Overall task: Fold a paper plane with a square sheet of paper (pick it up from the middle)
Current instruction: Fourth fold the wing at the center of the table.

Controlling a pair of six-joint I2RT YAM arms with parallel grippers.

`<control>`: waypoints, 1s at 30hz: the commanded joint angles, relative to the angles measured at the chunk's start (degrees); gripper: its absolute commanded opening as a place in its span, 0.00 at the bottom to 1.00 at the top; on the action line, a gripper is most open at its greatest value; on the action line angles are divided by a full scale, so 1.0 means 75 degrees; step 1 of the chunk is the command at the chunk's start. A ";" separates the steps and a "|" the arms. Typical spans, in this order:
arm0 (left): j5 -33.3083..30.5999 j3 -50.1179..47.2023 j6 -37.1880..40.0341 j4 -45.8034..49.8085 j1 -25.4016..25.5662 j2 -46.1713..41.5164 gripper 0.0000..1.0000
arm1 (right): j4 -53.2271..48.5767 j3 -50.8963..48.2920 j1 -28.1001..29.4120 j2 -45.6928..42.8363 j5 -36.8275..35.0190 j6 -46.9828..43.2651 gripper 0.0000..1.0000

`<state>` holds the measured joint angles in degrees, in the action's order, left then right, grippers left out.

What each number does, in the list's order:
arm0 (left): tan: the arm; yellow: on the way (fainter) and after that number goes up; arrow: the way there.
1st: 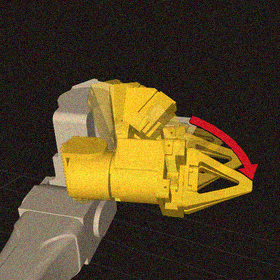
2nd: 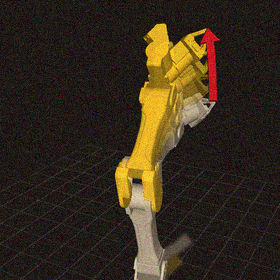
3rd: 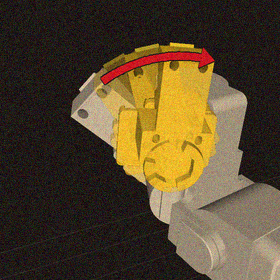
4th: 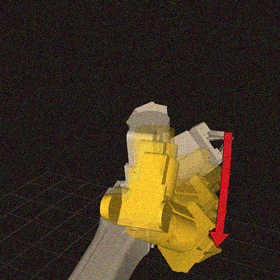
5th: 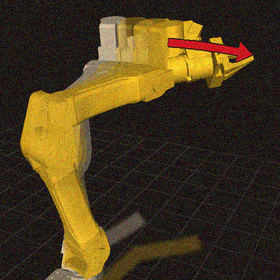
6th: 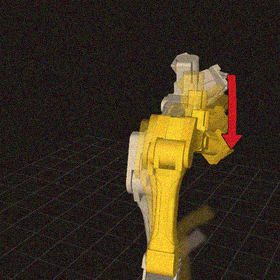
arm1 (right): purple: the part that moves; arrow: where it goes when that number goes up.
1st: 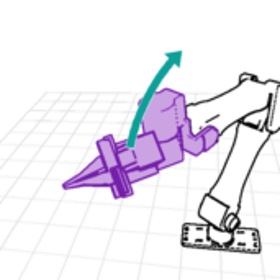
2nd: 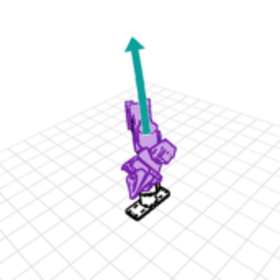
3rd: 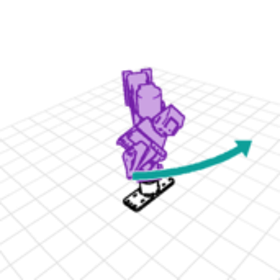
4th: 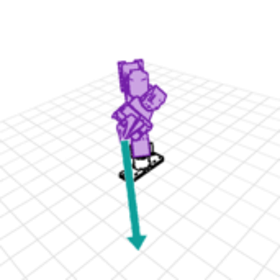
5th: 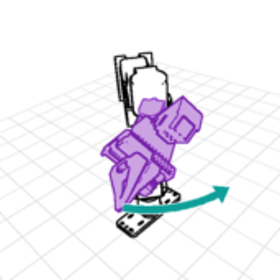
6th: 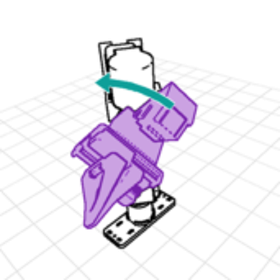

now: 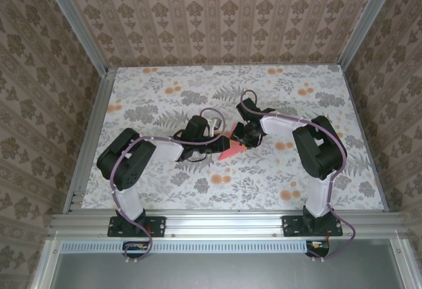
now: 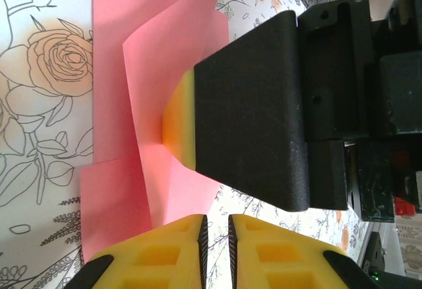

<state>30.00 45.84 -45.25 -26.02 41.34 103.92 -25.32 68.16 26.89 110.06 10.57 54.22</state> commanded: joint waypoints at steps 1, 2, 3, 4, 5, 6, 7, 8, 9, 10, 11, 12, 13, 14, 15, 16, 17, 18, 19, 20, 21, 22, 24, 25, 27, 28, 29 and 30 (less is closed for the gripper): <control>0.0161 0.0247 0.0139 0.0219 0.0001 0.0240 0.18 | -0.1264 -0.0555 -0.0140 0.0831 -0.1086 0.0141 0.42; 0.0095 0.0258 0.0138 0.0289 0.0007 0.0261 0.17 | -0.1263 -0.0557 -0.0147 0.0839 -0.1089 0.0150 0.41; 0.0018 0.0267 0.0140 0.0369 0.0001 0.0278 0.17 | -0.1264 -0.0564 -0.0151 0.0831 -0.1089 0.0154 0.42; -0.0020 0.0292 0.0151 0.0419 -0.0015 0.0284 0.16 | -0.1275 -0.0561 -0.0152 0.0839 -0.1103 0.0152 0.42; -0.0076 0.0297 0.0155 0.0473 -0.0030 0.0290 0.16 | -0.1275 -0.0579 -0.0152 0.0838 -0.1101 0.0165 0.41; -0.0117 0.0297 0.0161 0.0520 -0.0046 0.0300 0.15 | -0.1279 -0.0576 -0.0152 0.0841 -0.1104 0.0166 0.41; -0.0157 0.0299 0.0162 0.0553 -0.0050 0.0312 0.15 | -0.1276 -0.0580 -0.0152 0.0837 -0.1116 0.0166 0.41; -0.0221 0.0309 0.0153 0.0617 -0.0076 0.0312 0.14 | -0.1278 -0.0580 -0.0152 0.0840 -0.1110 0.0175 0.41; -0.0259 0.0316 0.0170 0.0653 -0.0086 0.0323 0.14 | -0.1288 -0.0591 -0.0152 0.0841 -0.1127 0.0169 0.40; -0.0301 0.0319 0.0157 0.0702 -0.0111 0.0344 0.13 | -0.1291 -0.0591 -0.0152 0.0841 -0.1133 0.0177 0.40; -0.0319 0.0324 0.0154 0.0737 -0.0117 0.0358 0.13 | -0.1294 -0.0591 -0.0156 0.0837 -0.1139 0.0177 0.40; -0.0330 0.0342 0.0146 0.0745 -0.0136 0.0381 0.12 | -0.1293 -0.0602 -0.0154 0.0840 -0.1139 0.0177 0.39; -0.0343 0.0343 0.0139 0.0776 -0.0153 0.0405 0.12 | -0.1294 -0.0598 -0.0160 0.0839 -0.1151 0.0171 0.39; -0.0355 0.0344 0.0144 0.0788 -0.0158 0.0428 0.12 | -0.1300 -0.0593 -0.0159 0.0847 -0.1151 0.0177 0.38; -0.0358 0.0356 0.0140 0.0796 -0.0165 0.0450 0.11 | -0.1301 -0.0611 -0.0165 0.0843 -0.1148 0.0176 0.37; -0.0378 0.0369 0.0134 0.0826 -0.0169 0.0479 0.11 | -0.1300 -0.0613 -0.0164 0.0844 -0.1161 0.0187 0.37; -0.0390 0.0389 0.0129 0.0836 -0.0181 0.0487 0.11 | -0.1300 -0.0615 -0.0164 0.0848 -0.1161 0.0189 0.36; -0.0379 0.0389 0.0131 0.0843 -0.0182 0.0511 0.11 | -0.1305 -0.0612 -0.0164 0.0844 -0.1163 0.0183 0.36; -0.0379 0.0401 0.0128 0.0868 -0.0195 0.0528 0.11 | -0.1300 -0.0615 -0.0164 0.0848 -0.1157 0.0195 0.36; -0.0373 0.0421 0.0139 0.0890 -0.0196 0.0545 0.11 | -0.1300 -0.0622 -0.0164 0.0852 -0.1163 0.0197 0.36; -0.0367 0.0426 0.0139 0.0896 -0.0193 0.0572 0.10 | -0.1300 -0.0617 -0.0158 0.0853 -0.1163 0.0197 0.35; -0.0361 0.0439 0.0132 0.0907 -0.0195 0.0587 0.10 | -0.1300 -0.0625 -0.0164 0.0853 -0.1163 0.0201 0.35; -0.0345 0.0469 0.0132 0.0944 -0.0195 0.0615 0.10 | -0.1294 -0.0626 -0.0164 0.0864 -0.1153 0.0199 0.35; -0.0344 0.0462 0.0133 0.0947 -0.0192 0.0628 0.10 | -0.1291 -0.0631 -0.0164 0.0857 -0.1160 0.0208 0.35; -0.0341 0.0479 0.0146 0.0969 -0.0198 0.0629 0.10 | -0.1274 -0.0639 -0.0164 0.0860 -0.1151 0.0202 0.33; -0.0344 0.0495 0.0140 0.0993 -0.0194 0.0629 0.10 | -0.1270 -0.0630 -0.0164 0.0858 -0.1151 0.0210 0.33; -0.0344 0.0499 0.0162 0.1030 -0.0192 0.0640 0.10 | -0.1276 -0.0636 -0.0164 0.0854 -0.1151 0.0207 0.32; -0.0344 0.0514 0.0156 0.1032 -0.0192 0.0650 0.10 | -0.1278 -0.0639 -0.0158 0.0875 -0.1137 0.0201 0.32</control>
<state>27.79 48.45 -45.23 -19.90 40.36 107.33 -25.93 68.03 26.81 110.10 10.00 54.65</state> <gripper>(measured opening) 0.101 0.325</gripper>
